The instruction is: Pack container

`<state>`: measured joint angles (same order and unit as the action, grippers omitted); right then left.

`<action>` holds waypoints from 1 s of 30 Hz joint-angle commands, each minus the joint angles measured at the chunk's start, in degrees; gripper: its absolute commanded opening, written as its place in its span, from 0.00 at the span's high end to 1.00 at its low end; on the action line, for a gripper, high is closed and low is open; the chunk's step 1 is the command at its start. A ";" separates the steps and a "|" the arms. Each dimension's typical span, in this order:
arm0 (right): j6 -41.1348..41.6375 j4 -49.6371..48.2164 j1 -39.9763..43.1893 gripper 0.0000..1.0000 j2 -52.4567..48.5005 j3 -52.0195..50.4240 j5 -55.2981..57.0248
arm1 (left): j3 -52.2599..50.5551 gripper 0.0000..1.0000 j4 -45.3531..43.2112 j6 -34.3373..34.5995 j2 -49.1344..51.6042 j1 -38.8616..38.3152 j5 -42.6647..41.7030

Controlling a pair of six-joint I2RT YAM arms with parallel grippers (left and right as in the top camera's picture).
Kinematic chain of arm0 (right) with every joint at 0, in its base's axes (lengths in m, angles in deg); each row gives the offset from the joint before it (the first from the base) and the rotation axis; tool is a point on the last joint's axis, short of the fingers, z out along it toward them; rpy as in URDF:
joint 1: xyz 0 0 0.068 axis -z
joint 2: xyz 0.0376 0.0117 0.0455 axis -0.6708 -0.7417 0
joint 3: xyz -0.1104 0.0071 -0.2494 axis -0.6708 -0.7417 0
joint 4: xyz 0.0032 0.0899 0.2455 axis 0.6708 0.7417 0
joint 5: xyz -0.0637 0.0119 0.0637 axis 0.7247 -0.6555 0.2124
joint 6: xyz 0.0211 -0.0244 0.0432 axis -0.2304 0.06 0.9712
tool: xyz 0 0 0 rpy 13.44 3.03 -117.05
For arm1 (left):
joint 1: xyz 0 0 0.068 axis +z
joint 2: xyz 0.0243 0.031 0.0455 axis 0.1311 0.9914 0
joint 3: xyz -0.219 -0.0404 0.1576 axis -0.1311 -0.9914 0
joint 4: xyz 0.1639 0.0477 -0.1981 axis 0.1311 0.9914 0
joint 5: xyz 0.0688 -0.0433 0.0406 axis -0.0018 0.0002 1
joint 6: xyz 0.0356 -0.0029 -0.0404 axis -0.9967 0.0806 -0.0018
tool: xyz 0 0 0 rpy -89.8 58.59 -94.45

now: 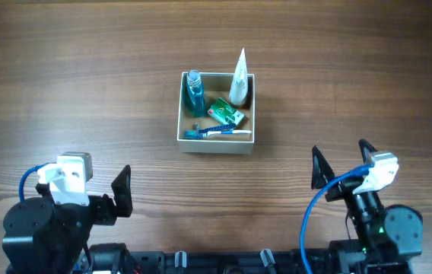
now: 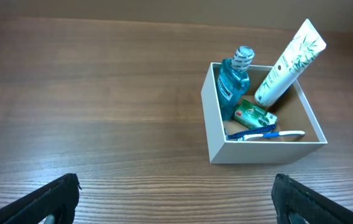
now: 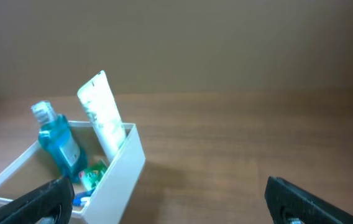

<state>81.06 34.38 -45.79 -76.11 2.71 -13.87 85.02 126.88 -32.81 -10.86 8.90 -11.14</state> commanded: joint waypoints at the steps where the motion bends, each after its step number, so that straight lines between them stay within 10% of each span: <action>1: -3.63 -6.40 -0.02 0.00 5.14 -5.16 -1.33 | -0.37 0.00 -0.09 -0.72 -0.20 0.26 -1.31; 13: -9.75 -29.79 -0.02 0.00 5.05 -18.82 -1.31 | -0.37 0.00 -0.09 -0.72 -0.20 0.26 -1.31; 30: -8.00 -21.99 0.70 0.00 4.98 -21.05 1.51 | -0.37 0.00 -0.09 -0.74 -0.20 0.26 -1.31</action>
<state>71.88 12.72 -45.31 -71.71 -18.30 -13.54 85.02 126.92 -32.81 -10.86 8.90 -11.14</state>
